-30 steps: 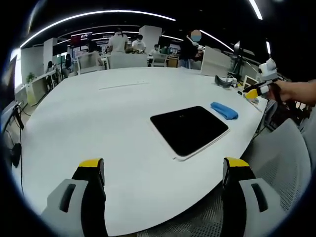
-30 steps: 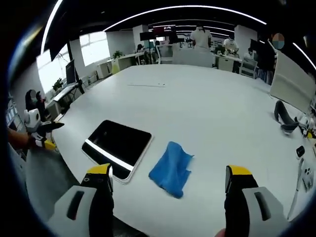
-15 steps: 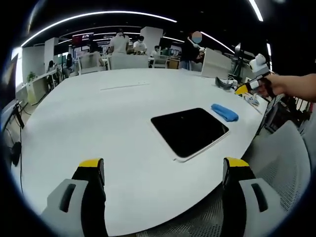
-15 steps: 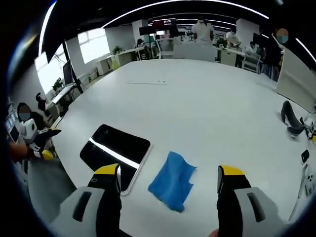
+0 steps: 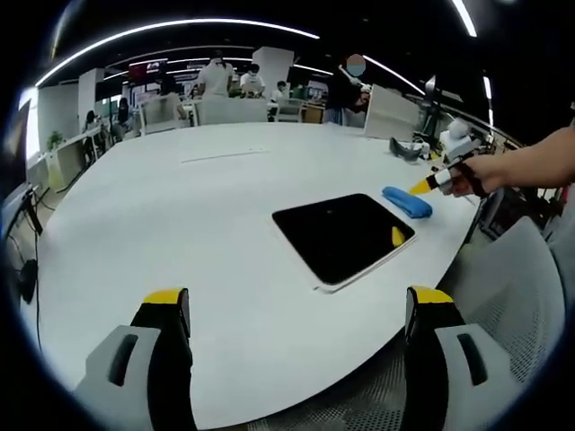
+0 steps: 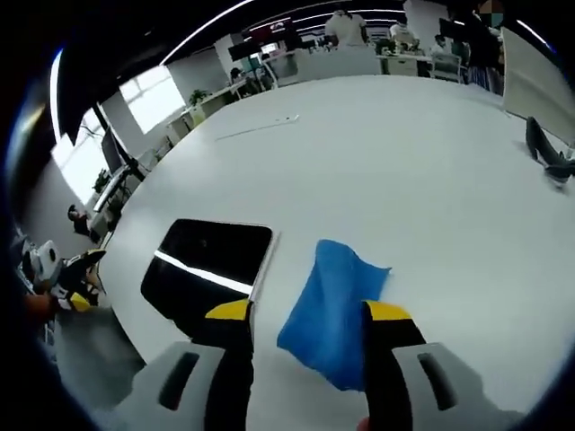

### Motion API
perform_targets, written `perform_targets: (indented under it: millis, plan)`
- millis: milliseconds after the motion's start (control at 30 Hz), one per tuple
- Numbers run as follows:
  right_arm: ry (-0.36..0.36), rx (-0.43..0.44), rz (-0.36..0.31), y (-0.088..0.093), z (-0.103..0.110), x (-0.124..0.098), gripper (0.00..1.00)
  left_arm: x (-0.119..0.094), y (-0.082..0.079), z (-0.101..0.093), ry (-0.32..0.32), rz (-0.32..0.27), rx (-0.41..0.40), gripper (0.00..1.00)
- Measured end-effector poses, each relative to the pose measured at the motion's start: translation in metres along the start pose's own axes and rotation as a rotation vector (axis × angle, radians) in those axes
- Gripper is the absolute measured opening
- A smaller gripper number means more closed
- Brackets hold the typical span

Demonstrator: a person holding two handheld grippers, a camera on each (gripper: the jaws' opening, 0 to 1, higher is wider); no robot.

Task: Wipe the mirror surface with the cleaning cloth until all visible marks leave the cleaned area.

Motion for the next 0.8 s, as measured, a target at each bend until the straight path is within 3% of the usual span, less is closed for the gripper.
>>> perform_targets:
  millis: [100,300,433,533,767,800]
  plan:
    - [-0.055,0.053,0.011,0.001,0.006,0.007,0.43,0.0,-0.001,0.001,-0.005,-0.005,-0.004,0.99]
    - [-0.023,0.044,0.051,0.006,-0.003,0.019,0.46,0.001,0.0,0.0,-0.001,-0.001,-0.002,0.99]
    - [0.051,0.001,0.065,0.006,-0.01,0.016,0.48,0.0,0.0,0.001,-0.001,-0.007,-0.007,0.99]
    - [0.089,0.022,0.075,0.006,-0.019,0.014,0.52,0.0,-0.001,0.001,-0.001,-0.008,-0.007,0.99]
    - [0.126,0.037,0.089,0.004,-0.025,0.011,0.44,0.0,-0.001,0.002,-0.003,-0.008,-0.01,0.99]
    - [0.157,0.024,0.097,0.004,-0.028,0.01,0.43,0.0,-0.001,0.002,-0.004,-0.009,-0.009,0.99]
Point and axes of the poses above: the point that each gripper's makers call its tool centre point, and the gripper's own axes: x roughly forward along the fingers, z roughly to its left, y roughly out of its underside, the point moved 3 cm from there along -x, roughly backward along the fingers, and after that the axes turned 11 degrees about z, right-handed, at the moved point
